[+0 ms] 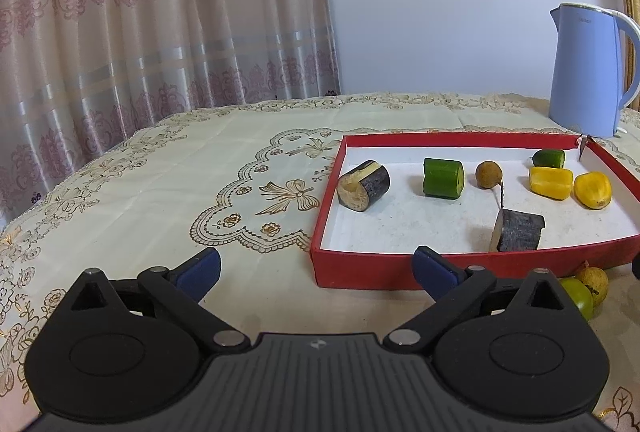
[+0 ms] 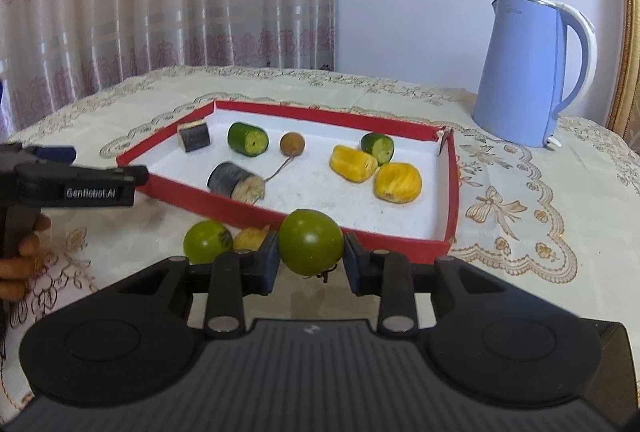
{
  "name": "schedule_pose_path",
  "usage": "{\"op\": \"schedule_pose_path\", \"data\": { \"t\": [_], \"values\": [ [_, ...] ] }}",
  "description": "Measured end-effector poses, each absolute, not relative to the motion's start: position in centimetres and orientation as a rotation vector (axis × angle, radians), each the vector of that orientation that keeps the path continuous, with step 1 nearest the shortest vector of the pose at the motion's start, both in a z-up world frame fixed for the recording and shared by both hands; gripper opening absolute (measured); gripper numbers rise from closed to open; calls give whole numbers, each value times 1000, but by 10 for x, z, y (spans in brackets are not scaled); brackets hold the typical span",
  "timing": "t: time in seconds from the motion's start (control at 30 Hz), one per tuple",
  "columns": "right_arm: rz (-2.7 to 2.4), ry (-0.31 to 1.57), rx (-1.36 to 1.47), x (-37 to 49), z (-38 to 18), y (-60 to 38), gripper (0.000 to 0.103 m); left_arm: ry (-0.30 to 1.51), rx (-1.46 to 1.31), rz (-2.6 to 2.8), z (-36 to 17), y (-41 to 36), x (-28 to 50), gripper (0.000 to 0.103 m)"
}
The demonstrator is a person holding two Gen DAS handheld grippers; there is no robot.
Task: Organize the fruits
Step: 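Lift the green round fruit with the right gripper over the tray rim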
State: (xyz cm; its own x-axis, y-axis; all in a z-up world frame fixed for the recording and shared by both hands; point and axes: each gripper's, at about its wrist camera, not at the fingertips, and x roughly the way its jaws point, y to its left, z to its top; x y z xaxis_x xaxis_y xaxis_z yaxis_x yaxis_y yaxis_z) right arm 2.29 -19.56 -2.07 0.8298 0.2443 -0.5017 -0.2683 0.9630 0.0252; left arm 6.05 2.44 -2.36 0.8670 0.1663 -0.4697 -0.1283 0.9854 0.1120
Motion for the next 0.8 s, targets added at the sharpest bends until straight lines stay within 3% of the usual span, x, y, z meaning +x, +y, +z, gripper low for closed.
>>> {"op": "schedule_pose_path", "data": {
  "t": [0.8],
  "values": [
    [254,451,-32,66,4,-184,32,505,24,127,-26,30,61,103]
  ]
}}
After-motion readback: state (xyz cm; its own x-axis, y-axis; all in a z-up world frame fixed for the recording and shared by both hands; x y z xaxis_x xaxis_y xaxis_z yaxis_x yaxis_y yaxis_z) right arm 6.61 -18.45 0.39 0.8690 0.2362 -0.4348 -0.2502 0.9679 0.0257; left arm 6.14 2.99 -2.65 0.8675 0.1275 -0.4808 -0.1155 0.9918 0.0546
